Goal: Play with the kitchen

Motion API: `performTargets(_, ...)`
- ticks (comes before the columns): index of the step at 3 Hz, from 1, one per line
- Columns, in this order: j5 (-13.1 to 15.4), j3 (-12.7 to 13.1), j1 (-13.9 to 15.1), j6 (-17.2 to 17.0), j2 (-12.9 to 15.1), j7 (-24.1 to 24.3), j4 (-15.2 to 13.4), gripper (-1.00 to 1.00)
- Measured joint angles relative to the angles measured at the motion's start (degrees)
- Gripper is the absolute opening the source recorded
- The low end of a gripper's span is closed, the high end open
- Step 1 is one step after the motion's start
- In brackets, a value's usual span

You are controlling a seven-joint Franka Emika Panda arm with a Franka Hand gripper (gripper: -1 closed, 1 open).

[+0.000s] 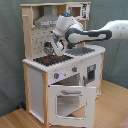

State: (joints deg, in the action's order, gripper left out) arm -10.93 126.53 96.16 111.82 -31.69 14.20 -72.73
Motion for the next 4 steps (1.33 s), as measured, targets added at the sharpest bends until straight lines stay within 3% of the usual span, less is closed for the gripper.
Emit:
performTargets(1,0.0,3.69,3.05,-1.07,-0.9,-0.96,2.78,-1.0)
performTargets(2,-0.19,5.55,4.01,-5.85,-0.94,-3.57,3.97,-1.0)
performTargets(3,-0.37,5.65,5.38,-10.4,-1.16,-6.91,3.97,-1.0)
performTargets(4,-0.68,7.26,6.41,-11.36,-1.81,-8.6,4.41,-1.0)
